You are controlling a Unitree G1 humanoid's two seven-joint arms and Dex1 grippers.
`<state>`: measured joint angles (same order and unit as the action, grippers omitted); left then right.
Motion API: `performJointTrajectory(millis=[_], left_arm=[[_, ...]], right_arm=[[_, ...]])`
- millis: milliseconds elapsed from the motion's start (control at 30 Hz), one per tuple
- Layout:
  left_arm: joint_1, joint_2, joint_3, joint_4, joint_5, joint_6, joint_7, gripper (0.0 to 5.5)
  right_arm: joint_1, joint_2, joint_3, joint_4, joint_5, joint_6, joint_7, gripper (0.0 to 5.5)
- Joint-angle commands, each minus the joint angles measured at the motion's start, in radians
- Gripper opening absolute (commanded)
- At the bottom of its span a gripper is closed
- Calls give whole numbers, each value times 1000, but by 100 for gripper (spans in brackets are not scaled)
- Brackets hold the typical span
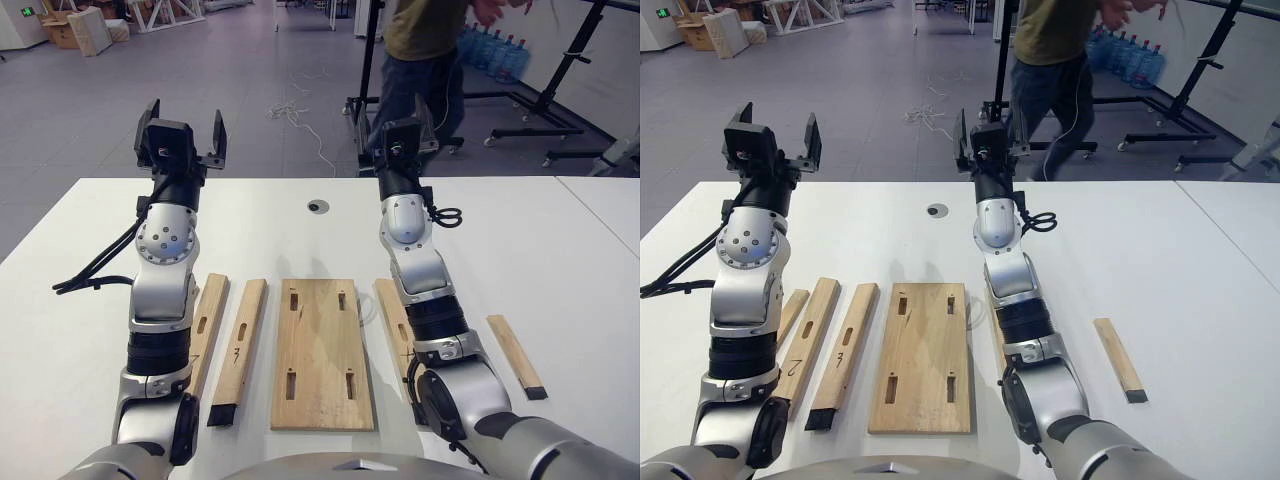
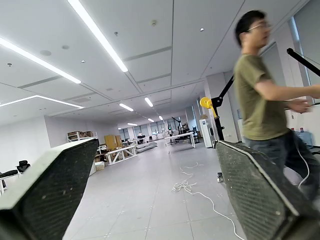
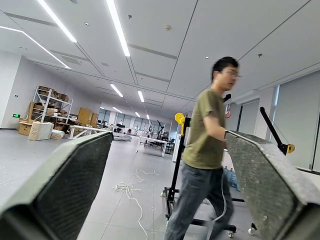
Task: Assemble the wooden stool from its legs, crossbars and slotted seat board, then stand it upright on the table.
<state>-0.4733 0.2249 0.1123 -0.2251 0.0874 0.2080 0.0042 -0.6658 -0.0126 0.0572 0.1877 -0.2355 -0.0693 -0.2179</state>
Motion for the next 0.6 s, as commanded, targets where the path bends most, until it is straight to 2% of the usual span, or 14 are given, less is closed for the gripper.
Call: performJointTrajectory(millis=[33, 300, 600], left_arm=[[-3, 7, 3, -7, -2, 12, -5, 427], [-28, -31, 17, 23, -75, -6, -18, 427], [-20, -57, 16, 51, -63, -23, 42, 427]], right_arm=[[4, -6, -19, -4, 2, 15, -7, 412], [49, -30, -51, -58, -5, 51, -19, 412], [-11, -40, -44, 6, 21, 33, 24, 412]])
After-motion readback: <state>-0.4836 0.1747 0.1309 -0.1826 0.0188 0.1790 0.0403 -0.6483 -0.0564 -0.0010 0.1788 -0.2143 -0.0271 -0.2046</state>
